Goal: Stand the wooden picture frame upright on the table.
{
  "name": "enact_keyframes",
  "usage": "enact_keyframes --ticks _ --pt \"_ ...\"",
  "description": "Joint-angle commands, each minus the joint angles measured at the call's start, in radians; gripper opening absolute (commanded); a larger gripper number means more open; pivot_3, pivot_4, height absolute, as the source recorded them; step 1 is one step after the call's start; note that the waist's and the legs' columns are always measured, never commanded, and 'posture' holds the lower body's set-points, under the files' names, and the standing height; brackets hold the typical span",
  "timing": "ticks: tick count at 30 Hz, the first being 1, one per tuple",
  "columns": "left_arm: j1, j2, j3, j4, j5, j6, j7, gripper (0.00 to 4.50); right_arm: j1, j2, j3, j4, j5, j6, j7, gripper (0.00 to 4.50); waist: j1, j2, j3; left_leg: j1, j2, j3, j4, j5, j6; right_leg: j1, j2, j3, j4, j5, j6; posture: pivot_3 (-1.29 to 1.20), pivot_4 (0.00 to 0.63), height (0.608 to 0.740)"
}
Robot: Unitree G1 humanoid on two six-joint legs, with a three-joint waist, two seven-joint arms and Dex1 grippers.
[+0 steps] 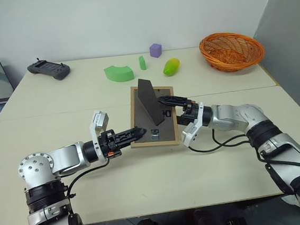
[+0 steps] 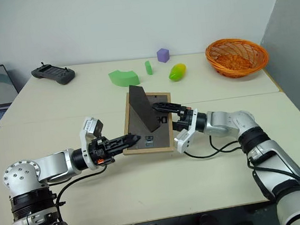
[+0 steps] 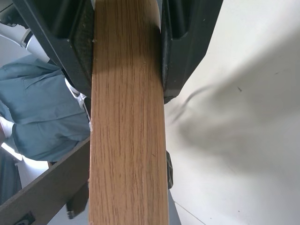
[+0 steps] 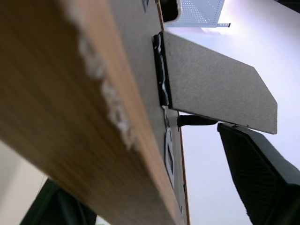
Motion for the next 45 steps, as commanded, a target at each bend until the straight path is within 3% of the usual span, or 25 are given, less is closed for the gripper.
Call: enact_keyframes --ticks 1,6,8,10,15,18,21,23,25,29,32,37,45 --pt "0.014 0.015 -0.026 -0.024 -0.096 -0.032 0.039 1.37 -0.058 -0.005 0.02 0.035 -0.006 0.03 -0.085 2.87 0.0 0.0 0.0 0.0 0.0 0.0 0.0 0.0 0.0 0.0 0.0 0.0 0.0 0.0 0.0 0.0 0.15 0.74" --pt "0.041 0.048 -0.071 -0.035 -0.173 -0.075 0.075 1.37 -0.092 -0.02 0.038 0.102 0.009 0.05 -0.116 1.71 0.0 0.0 0.0 0.0 0.0 0.0 0.0 0.0 0.0 0.0 0.0 0.0 0.0 0.0 0.0 0.0 0.15 0.74" --pt "0.053 0.064 -0.09 -0.043 -0.197 -0.095 0.083 1.37 -0.097 -0.028 0.048 0.111 0.014 0.044 -0.127 1.48 0.0 0.0 0.0 0.0 0.0 0.0 0.0 0.0 0.0 0.0 0.0 0.0 0.0 0.0 0.0 0.0 0.15 0.74" --pt "0.065 0.086 -0.098 -0.056 -0.202 -0.115 0.076 2.0 -0.093 -0.044 0.049 0.107 0.037 0.021 -0.114 1.48 0.0 0.0 0.0 0.0 0.0 0.0 0.0 0.0 0.0 0.0 0.0 0.0 0.0 0.0 0.0 0.0 0.15 0.74" --pt "0.061 0.16 -0.089 -0.046 -0.182 -0.164 0.046 3.08 -0.096 -0.063 0.042 0.137 0.136 -0.05 -0.028 1.31 0.0 0.0 0.0 0.0 0.0 0.0 0.0 0.0 0.0 0.0 0.0 0.0 0.0 0.0 0.0 0.0 0.15 0.74" --pt "0.038 0.252 -0.047 -0.019 -0.084 -0.217 -0.021 3.72 -0.097 -0.045 0.025 0.218 0.358 -0.115 0.187 1.31 -0.004 -0.001 0.0 0.0 0.001 0.0 0.0 0.0 0.0 0.001 0.001 0.0 0.0 0.0 0.0 0.0 0.15 0.74" --pt "0.02 0.328 -0.059 -0.031 0.096 -0.348 -0.096 4.37 -0.05 0.0 0.032 0.241 0.775 -0.062 0.64 1.31 -0.01 -0.002 0.001 0.001 0.001 0.0 -0.001 0.0 0.0 0.001 0.002 0.0 -0.001 0.0 0.0 0.0 0.15 0.74" --pt "0.023 0.368 -0.1 -0.133 0.225 -0.439 -0.151 4.49 0.009 0.027 0.007 0.101 1.084 0.171 0.999 1.31 -0.013 -0.002 0.001 0.003 0.002 0.0 -0.001 0.0 0.0 0.004 0.002 0.0 -0.002 0.0 0.0 0.0 0.15 0.74" --pt "0.024 0.381 -0.111 -0.21 0.309 -0.523 -0.191 4.49 0.026 0.052 -0.032 -0.002 1.268 0.374 1.212 1.31 -0.011 -0.002 0.001 0.002 0.003 -0.001 -0.001 0.0 0.001 0.005 0.002 -0.001 -0.003 0.0 0.0 0.0 0.15 0.74" --pt "0.095 0.448 -0.185 -0.383 0.522 -0.695 -0.323 4.49 -0.006 0.117 -0.129 -0.1 1.509 0.892 1.451 1.31 -0.003 -0.001 0.002 0.001 0.002 -0.002 -0.001 -0.001 0.001 0.003 0.001 -0.001 -0.003 0.0 0.0 0.0 0.15 0.74" --pt "0.15 0.461 -0.192 -0.457 0.591 -0.756 -0.367 4.49 -0.058 0.154 -0.182 -0.046 1.565 1.159 1.536 1.31 0.002 0.0 0.002 0.001 0.002 -0.002 -0.002 -0.001 0.001 0.002 0.001 -0.001 -0.002 0.0 -0.001 0.0 0.15 0.74" --pt "0.209 0.433 -0.176 -0.476 0.654 -0.799 -0.38 4.49 -0.133 0.223 -0.24 0.157 1.538 1.38 1.595 1.31 0.005 0.0 0.002 0.001 0.002 -0.002 -0.003 -0.004 0.006 0.002 0.001 -0.002 -0.002 0.0 -0.001 0.0 0.15 0.74" --pt "0.251 0.392 -0.189 -0.479 0.697 -0.809 -0.393 4.49 -0.158 0.304 -0.292 0.341 1.443 1.369 1.627 1.31 0.003 0.0 0.002 -0.002 0.001 -0.001 -0.003 -0.004 0.007 -0.001 0.0 -0.001 -0.001 0.0 -0.001 0.0 0.15 0.74"
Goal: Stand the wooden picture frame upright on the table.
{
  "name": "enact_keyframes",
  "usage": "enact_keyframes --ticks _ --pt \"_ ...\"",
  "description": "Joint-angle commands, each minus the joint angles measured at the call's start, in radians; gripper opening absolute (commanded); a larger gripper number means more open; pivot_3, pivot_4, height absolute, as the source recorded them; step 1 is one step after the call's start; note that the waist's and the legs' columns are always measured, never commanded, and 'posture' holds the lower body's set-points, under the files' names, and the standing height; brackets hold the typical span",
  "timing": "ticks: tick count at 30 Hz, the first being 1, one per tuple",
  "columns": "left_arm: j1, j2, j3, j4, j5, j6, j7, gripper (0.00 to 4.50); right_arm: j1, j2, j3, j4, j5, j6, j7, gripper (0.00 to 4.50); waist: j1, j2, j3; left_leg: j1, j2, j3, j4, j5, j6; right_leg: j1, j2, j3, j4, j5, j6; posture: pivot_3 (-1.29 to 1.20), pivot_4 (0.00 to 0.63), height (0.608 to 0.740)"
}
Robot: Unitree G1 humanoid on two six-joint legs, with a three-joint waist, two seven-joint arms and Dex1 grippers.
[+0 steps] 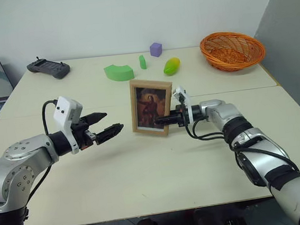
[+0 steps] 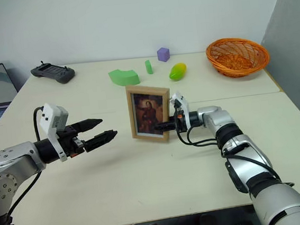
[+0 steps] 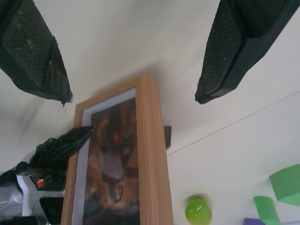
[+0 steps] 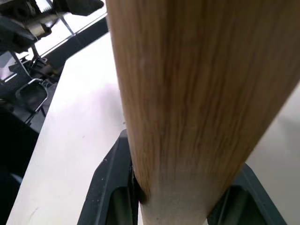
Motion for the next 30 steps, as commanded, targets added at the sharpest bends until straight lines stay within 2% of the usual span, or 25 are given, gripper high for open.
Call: enact_keyframes --ticks 1,6,7,10,15,18,22,25,30 --pt "0.006 -0.012 0.004 -0.029 0.021 -0.017 -0.012 4.49 -0.036 0.025 -0.062 0.038 -0.032 -0.069 0.001 1.31 -0.001 0.0 0.0 0.0 0.0 0.0 0.0 0.0 0.0 0.0 0.0 0.0 0.0 0.0 0.0 0.0 0.15 0.74" --pt "-0.008 -0.023 -0.014 -0.018 0.046 -0.014 -0.023 4.49 -0.019 0.041 -0.095 0.065 -0.075 -0.103 -0.003 1.31 -0.001 0.0 0.0 0.0 0.0 0.0 0.0 0.0 0.0 0.0 0.0 0.0 0.0 0.0 0.0 0.0 0.15 0.74" --pt "-0.013 -0.025 -0.02 -0.012 0.051 -0.015 -0.026 4.5 -0.018 0.044 -0.103 0.067 -0.079 -0.109 -0.011 2.01 -0.001 0.0 0.0 0.0 0.0 0.0 0.0 0.0 0.0 0.0 0.0 0.0 0.0 0.0 0.0 0.0 0.15 0.74" --pt "-0.034 -0.031 -0.04 0.004 0.065 -0.015 -0.037 4.5 -0.008 0.047 -0.119 0.061 -0.097 -0.12 -0.018 2.52 -0.001 0.0 0.0 0.0 0.0 0.0 0.0 0.0 0.0 0.0 0.0 0.0 0.0 0.0 0.0 0.0 0.15 0.74" --pt "-0.066 -0.038 -0.067 0.028 0.087 -0.013 -0.06 4.5 0.03 0.024 -0.135 0.022 -0.122 -0.125 -0.026 3.9 0.0 0.0 0.0 0.0 0.0 0.0 0.0 0.0 0.0 0.0 0.0 0.0 0.0 0.0 0.0 0.0 0.15 0.74" --pt "-0.09 -0.041 -0.078 0.052 0.098 -0.006 -0.072 4.5 0.114 -0.074 -0.131 -0.085 -0.151 -0.144 -0.019 4.49 0.004 0.0 0.0 0.0 0.0 0.0 0.0 0.0 0.0 0.001 0.0 -0.001 0.0 0.0 0.0 0.0 0.15 0.74" --pt "-0.108 -0.031 -0.083 0.094 0.117 -0.014 -0.104 4.5 0.292 -0.247 -0.145 -0.396 -0.166 -0.132 -0.026 4.49 0.015 0.0 0.0 -0.001 -0.001 0.0 0.001 0.0 0.0 0.001 -0.002 -0.001 0.0 0.0 0.0 0.0 0.15 0.74" --pt "-0.127 -0.018 -0.078 0.143 0.13 -0.018 -0.139 4.5 0.389 -0.325 -0.193 -0.718 -0.095 0.011 -0.058 4.49 0.012 0.001 0.0 0.0 -0.001 0.0 0.0 0.0 0.001 0.001 -0.001 -0.001 0.0 0.0 0.0 0.0 0.15 0.74" --pt "-0.149 0.007 -0.099 0.241 0.194 -0.065 -0.208 4.5 0.47 -0.346 -0.24 -1.061 0.019 0.256 -0.155 4.49 -0.008 0.001 0.0 0.002 0.001 -0.002 0.0 0.0 0.001 0.0 0.004 0.001 0.002 0.0 0.0 0.0 0.15 0.74"
